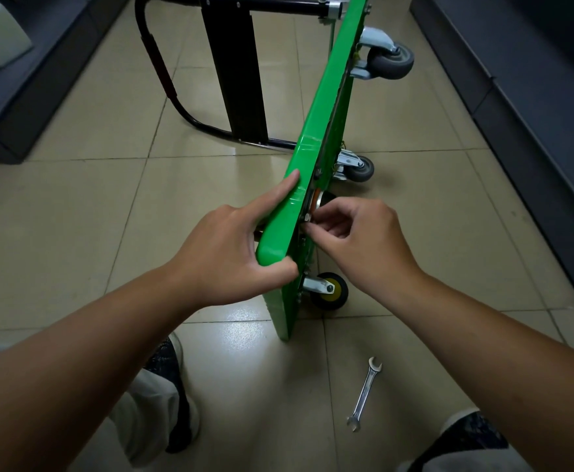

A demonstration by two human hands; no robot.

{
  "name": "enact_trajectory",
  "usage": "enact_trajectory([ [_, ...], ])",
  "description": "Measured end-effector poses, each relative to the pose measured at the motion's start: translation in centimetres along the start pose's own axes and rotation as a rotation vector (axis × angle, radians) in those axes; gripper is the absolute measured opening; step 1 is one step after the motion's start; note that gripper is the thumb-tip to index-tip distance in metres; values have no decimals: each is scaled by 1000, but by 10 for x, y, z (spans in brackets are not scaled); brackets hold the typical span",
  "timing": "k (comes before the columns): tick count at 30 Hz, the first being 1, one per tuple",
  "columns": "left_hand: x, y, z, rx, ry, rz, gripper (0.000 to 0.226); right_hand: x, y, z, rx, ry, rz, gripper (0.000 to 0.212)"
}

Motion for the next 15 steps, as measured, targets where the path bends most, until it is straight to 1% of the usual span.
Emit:
enact_trajectory([
  [7, -1, -2, 1, -11, -14, 1, 96, -4, 0, -2, -103, -27, 51, 17],
  [10, -1, -2, 2, -23, -18, -3, 96, -2, 2, 0, -184, -16, 74, 16],
  [13, -1, -2, 2, -23, -22, 0, 96, -1, 3, 1, -200, -16, 85, 12],
  [15, -1, -2, 2, -19, -22, 2, 96, -1, 3, 1, -200, -24, 89, 13],
])
Point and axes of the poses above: each hand's wrist, its own x-axis away from the middle knuckle, its own y-axis out of the back of the hand, z = x × y, the point moved 2 cm from there along -x, towards the middle knuckle, and after that the axes turned 15 degrees about -y, right-handed, at the moved point
